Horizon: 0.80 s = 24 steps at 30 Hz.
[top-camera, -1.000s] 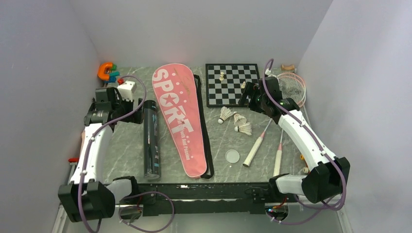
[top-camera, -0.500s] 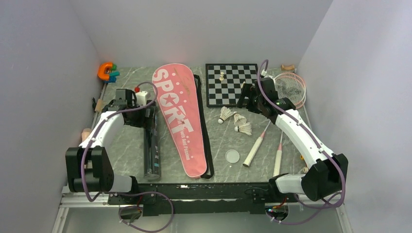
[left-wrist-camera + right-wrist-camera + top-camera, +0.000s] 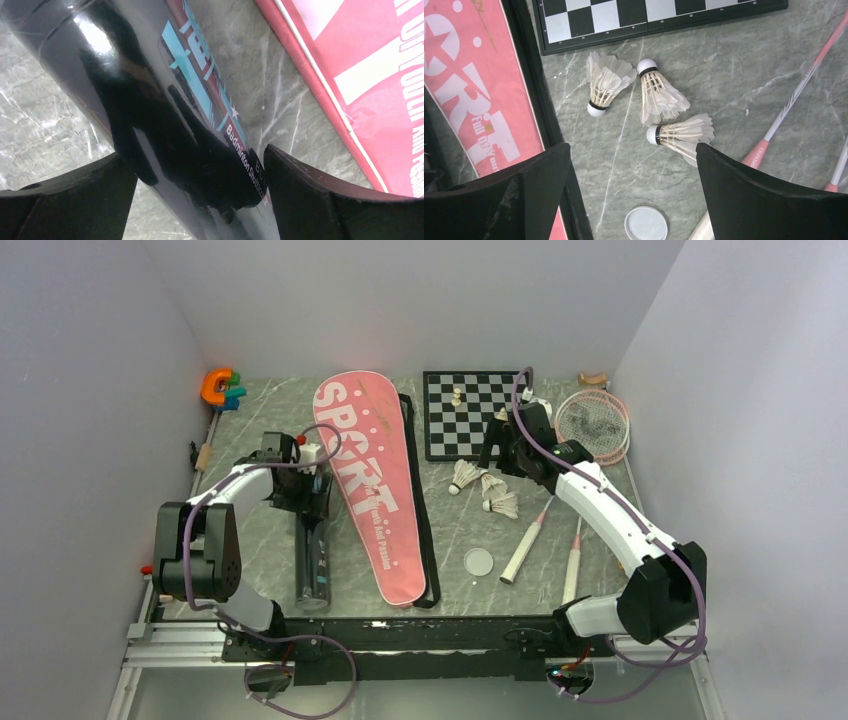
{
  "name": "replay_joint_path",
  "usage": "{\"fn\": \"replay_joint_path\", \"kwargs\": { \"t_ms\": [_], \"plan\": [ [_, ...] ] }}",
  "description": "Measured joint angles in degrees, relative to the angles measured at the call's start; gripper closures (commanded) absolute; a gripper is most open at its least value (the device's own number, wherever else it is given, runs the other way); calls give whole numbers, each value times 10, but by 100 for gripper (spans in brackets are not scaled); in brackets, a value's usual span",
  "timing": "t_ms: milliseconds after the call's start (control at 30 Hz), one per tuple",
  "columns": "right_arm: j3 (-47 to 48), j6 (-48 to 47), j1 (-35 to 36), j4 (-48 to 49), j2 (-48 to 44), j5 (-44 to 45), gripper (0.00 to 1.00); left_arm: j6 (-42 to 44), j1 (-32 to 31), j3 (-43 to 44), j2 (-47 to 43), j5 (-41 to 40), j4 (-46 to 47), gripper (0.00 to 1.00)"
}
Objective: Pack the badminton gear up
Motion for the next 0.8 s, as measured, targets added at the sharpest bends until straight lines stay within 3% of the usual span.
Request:
{"fn": "replay_joint_path", "kwargs": {
  "t_ms": [133,367,600,800],
  "plan": [
    [0,0,4,0,0,3,0,3,0,2,6,-9,10,37],
    [0,1,9,0,0,4,0,51,0,24,6,-30,0,56],
    [0,1,18,1,0,3,0,112,0,33,-39,-25,-26,63],
    [-8,2,24,8,0,1,1,206,-23,31,-99,9,-84,60]
  ]
}}
